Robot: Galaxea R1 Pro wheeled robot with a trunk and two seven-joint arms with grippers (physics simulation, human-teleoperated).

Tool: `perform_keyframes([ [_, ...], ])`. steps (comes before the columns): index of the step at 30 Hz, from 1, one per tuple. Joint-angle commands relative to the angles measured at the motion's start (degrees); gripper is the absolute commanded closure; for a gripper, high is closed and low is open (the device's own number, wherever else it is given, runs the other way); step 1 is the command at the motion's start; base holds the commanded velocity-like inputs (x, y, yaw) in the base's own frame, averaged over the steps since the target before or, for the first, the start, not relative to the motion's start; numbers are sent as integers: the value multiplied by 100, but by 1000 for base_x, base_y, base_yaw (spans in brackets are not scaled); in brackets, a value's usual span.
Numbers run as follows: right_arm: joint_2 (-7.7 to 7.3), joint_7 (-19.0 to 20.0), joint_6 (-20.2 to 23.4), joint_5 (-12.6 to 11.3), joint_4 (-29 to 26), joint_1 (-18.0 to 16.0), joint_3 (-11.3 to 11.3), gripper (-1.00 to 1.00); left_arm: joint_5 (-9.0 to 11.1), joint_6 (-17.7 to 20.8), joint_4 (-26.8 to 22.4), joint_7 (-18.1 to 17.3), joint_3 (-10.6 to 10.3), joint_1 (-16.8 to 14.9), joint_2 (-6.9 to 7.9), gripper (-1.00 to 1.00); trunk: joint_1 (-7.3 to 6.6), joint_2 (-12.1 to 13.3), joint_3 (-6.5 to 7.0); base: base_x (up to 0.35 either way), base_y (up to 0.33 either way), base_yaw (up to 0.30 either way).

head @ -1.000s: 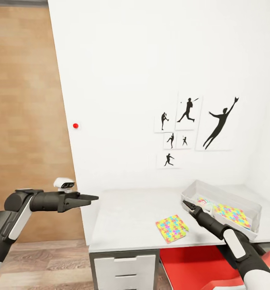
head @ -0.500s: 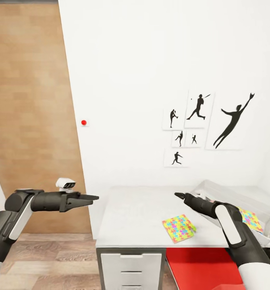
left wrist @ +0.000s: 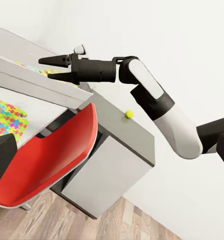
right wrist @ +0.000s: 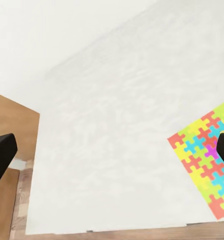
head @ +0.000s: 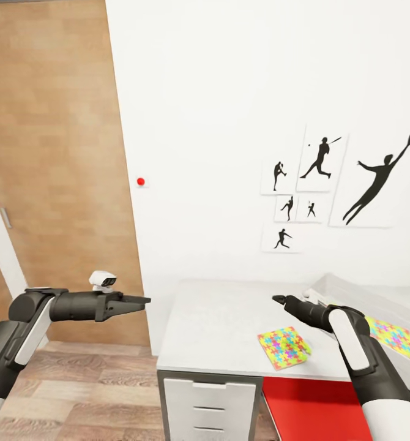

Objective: Put all the toys in the child's room - the three board games (two on the bed and one on the table), the two jigsaw puzzles on the table, and the tennis ball on the table - inside the toy box on the table in the child's room.

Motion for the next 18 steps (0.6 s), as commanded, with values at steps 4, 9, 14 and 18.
perform_keyframes([
  [4, 0, -53, 19, -75, 168, -1, -208, -100, 21, 60, 2, -1, -3, -4, -13, -100, 2, -6, -40, 0, 0, 44],
  [9, -4, 4, 20, -74, 344, -1, -475, -100, 21, 60, 2, -6, 5, -4, -20, -100, 2, -6, -87, 0, 0, 11],
  [14, -18, 59, 20, -71, 390, -1, -574, -100, 21, 60, 2, -2, 8, -4, -20, -100, 2, -6, -134, 0, 0, 2],
  [18, -21, 68, 20, -71, 396, -1, -589, -100, 21, 60, 2, 0, 10, -4, -19, -100, 2, -6, -171, 3, -40, 0],
])
